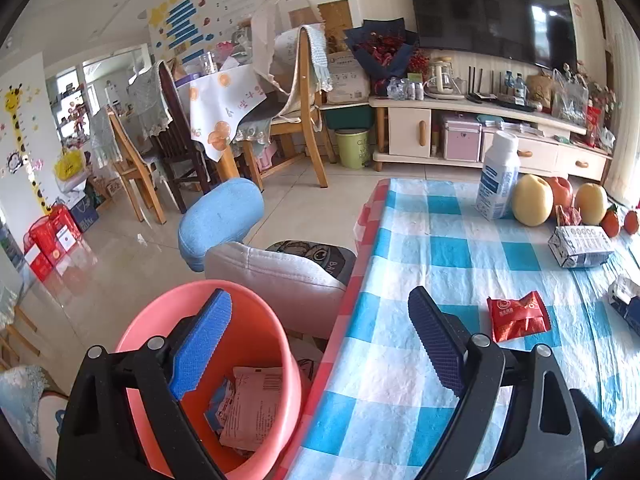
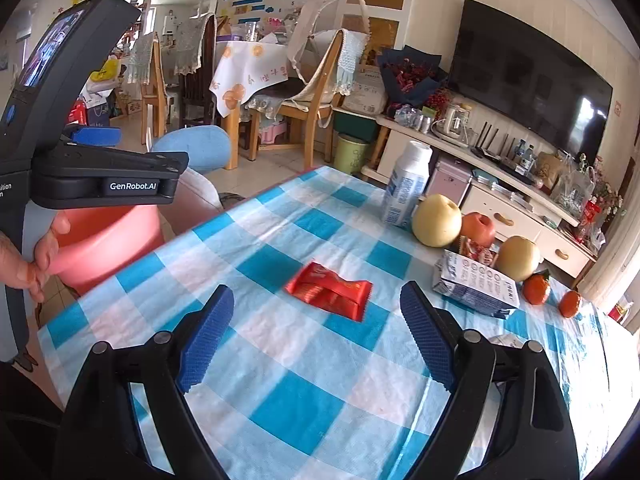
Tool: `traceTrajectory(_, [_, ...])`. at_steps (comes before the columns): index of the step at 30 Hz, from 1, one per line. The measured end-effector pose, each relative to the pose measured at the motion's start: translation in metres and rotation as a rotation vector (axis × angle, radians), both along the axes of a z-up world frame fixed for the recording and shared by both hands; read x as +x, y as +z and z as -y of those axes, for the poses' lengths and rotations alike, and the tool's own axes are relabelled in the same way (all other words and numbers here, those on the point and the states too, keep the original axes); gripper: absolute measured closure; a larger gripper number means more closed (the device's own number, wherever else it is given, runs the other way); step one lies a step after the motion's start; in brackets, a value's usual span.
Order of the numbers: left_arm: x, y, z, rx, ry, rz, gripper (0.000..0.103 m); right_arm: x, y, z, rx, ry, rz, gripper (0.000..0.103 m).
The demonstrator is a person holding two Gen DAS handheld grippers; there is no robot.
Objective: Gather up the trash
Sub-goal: 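Move both open tools back over the table toward the red packet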
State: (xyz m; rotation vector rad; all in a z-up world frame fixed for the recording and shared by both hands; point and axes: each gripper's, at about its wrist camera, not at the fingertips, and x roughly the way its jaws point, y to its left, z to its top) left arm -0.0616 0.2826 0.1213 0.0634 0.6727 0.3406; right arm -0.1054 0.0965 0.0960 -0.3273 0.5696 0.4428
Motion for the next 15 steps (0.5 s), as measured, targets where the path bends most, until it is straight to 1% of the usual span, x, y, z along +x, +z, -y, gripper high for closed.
traceTrajectory(5, [0.006,-0.004,0.021,0.049,-0.038,-0.019,0.014,0.001,-0.003,0.023,0.011,-0.027,-0.008,0.017])
traceTrajectory(9, [0.010,-0.008,0.034,0.073,-0.075,-0.034,0.014,0.000,-0.007,0.041,0.016,-0.048,-0.008,0.017])
traceTrajectory(12, [0.011,-0.012,0.041,0.071,-0.110,-0.040,0.014,0.000,-0.008,0.057,0.034,-0.065,-0.011,0.017])
traceTrajectory(15, [0.013,-0.015,0.047,0.029,-0.153,-0.042,0.014,0.000,-0.008,0.076,0.050,-0.078,-0.005,0.017])
